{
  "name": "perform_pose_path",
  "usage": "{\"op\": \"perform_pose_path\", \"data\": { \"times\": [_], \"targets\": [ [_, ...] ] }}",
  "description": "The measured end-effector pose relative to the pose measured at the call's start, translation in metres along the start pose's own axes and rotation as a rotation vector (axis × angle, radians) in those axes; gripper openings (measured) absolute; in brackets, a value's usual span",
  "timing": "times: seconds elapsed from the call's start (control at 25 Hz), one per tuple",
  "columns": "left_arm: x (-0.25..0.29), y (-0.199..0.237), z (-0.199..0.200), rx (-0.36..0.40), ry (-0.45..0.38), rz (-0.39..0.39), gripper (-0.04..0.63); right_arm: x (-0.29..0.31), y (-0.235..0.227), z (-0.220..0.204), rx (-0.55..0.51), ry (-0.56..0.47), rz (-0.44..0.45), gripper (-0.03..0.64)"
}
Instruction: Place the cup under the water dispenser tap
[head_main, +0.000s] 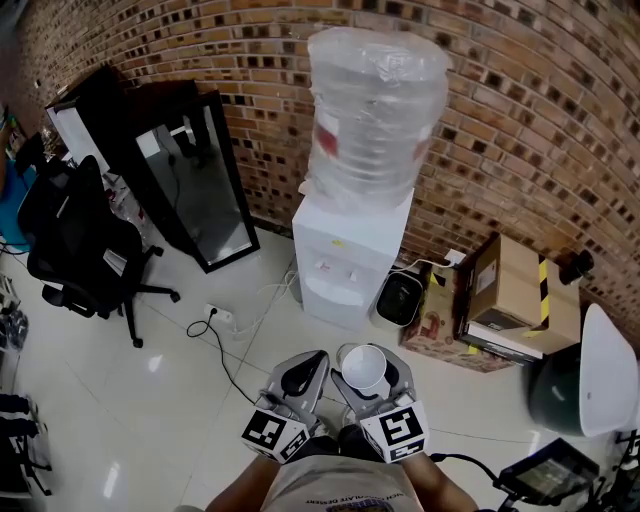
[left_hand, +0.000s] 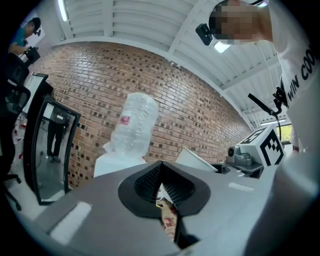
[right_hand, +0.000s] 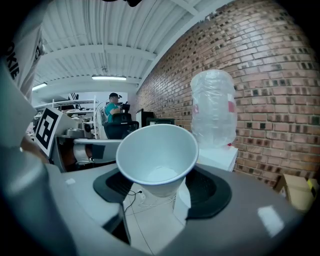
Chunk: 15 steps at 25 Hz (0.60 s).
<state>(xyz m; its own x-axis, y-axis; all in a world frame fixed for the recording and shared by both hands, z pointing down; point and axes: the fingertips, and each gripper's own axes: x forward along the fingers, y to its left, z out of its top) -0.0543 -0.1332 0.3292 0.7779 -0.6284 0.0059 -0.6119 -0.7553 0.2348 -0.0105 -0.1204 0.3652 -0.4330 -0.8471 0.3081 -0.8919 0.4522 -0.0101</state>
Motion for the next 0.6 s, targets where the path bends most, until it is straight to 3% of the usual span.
{"op": "perform_pose_path", "data": {
  "times": [0.6],
  "targets": [
    [0.057, 0.037, -0.040, -0.034, 0.028, 0.078, -0.012, 0.053, -0.055, -0.034, 0.021, 0.063, 0.018, 0.325]
  ]
}}
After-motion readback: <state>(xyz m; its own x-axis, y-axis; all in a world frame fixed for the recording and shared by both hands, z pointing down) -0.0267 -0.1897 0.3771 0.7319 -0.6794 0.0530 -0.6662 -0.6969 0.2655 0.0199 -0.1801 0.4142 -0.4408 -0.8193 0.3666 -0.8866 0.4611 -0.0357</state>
